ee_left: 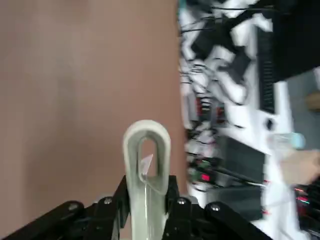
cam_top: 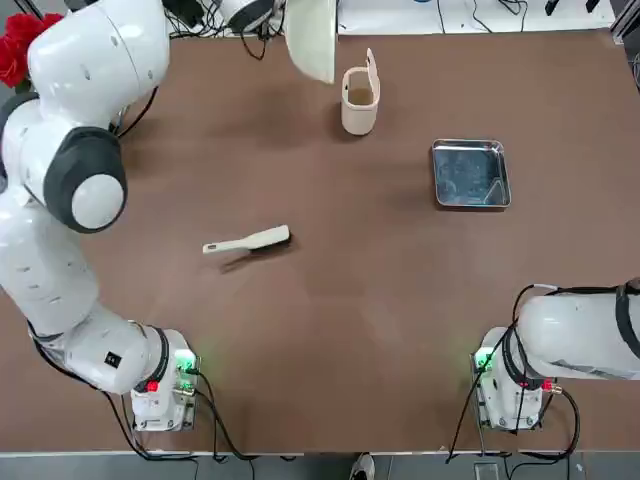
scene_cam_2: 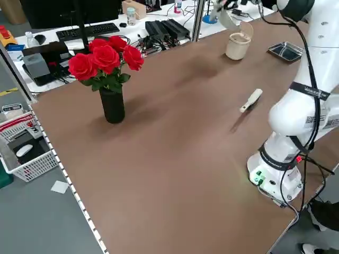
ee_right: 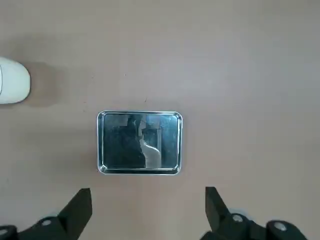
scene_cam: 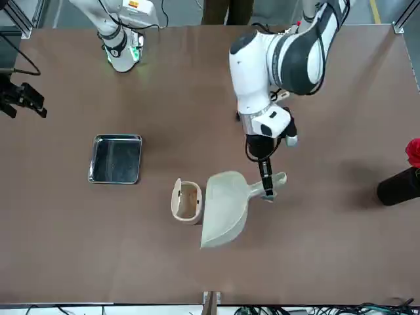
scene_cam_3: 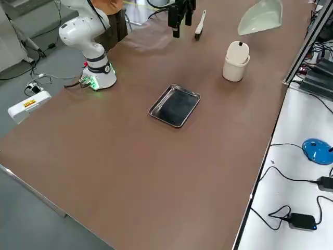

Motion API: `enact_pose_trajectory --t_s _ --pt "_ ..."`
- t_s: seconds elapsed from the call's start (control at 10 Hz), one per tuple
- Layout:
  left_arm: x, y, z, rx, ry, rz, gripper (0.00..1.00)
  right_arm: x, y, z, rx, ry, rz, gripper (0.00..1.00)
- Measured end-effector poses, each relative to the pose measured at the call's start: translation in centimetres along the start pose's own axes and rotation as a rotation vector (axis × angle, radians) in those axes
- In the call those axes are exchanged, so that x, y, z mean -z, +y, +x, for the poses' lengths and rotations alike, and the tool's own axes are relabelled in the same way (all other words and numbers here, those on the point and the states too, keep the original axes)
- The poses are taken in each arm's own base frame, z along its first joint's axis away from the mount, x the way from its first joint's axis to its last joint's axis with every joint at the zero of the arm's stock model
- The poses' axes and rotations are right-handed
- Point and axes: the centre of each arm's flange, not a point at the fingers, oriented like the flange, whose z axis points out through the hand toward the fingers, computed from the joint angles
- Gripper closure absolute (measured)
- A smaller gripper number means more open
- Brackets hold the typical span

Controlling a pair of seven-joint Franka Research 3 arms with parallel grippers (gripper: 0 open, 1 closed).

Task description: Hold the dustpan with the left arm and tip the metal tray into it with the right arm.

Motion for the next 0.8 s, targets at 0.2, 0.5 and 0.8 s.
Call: enact_pose_trajectory --t_s 0.2,0.5,0.8 --pt "-4.6 -3.8 2.2 0.003 -0.037 0.112 0.68 -1.1 -0.1 0.1 0.002 -0.009 0.002 0.00" --pt "-11.0 -6.7 7.4 -0.029 -0.060 0.323 0.68 -1.7 -1.4 0.1 0.026 -0.019 0.003 0.00" --pt "-14.1 -7.5 11.5 -0.050 -0.117 0.495 0.68 -1.7 -2.1 0.0 0.038 -0.027 0.004 0.00"
